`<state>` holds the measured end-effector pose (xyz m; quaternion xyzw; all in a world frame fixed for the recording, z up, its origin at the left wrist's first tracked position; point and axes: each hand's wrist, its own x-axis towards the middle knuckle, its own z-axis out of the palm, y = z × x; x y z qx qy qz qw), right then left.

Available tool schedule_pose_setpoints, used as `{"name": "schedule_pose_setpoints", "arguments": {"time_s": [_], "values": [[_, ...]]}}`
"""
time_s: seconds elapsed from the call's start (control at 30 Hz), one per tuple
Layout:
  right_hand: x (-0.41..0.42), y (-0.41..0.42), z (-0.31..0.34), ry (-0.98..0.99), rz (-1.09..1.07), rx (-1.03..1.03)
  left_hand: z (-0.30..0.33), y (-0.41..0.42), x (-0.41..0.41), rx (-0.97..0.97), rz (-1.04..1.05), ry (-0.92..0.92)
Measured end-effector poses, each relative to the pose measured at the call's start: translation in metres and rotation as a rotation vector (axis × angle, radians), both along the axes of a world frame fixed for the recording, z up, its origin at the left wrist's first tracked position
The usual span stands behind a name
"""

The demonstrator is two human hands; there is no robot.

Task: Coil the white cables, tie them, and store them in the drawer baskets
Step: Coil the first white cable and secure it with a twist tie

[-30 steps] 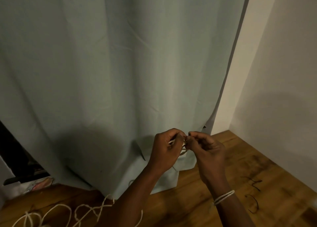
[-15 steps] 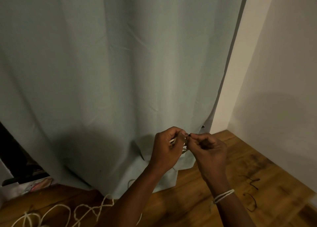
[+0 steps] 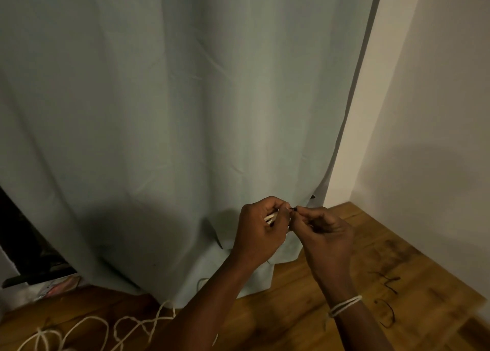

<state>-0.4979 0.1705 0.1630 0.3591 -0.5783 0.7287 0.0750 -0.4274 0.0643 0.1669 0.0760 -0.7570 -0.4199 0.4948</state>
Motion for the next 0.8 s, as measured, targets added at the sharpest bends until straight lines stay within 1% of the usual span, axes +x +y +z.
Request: {"name": "schedule_pose_setpoints", "arguments": {"time_s": [0.27,0.47,0.7,0.8], "values": [[-0.0014,0.0022,0.0003,0.072,0.014,0.032,0.0006,0.0015,0.0003,-0.003,0.015,-0.021],[-0.0049,0.0065,0.0013,0.02,0.123,0.121,-0.0011,-0.0017,0.0018,-0.009,0.02,-0.049],[-0.0035,0.0095,0.0035,0.014,0.136,0.132,0.0008,-0.0001,0.0019,-0.029,0.025,-0.057],[-0.0037,0.0096,0.0023,-0.013,0.126,0.113,0.0003,0.0014,0.0,0.0,0.018,-0.049]]}}
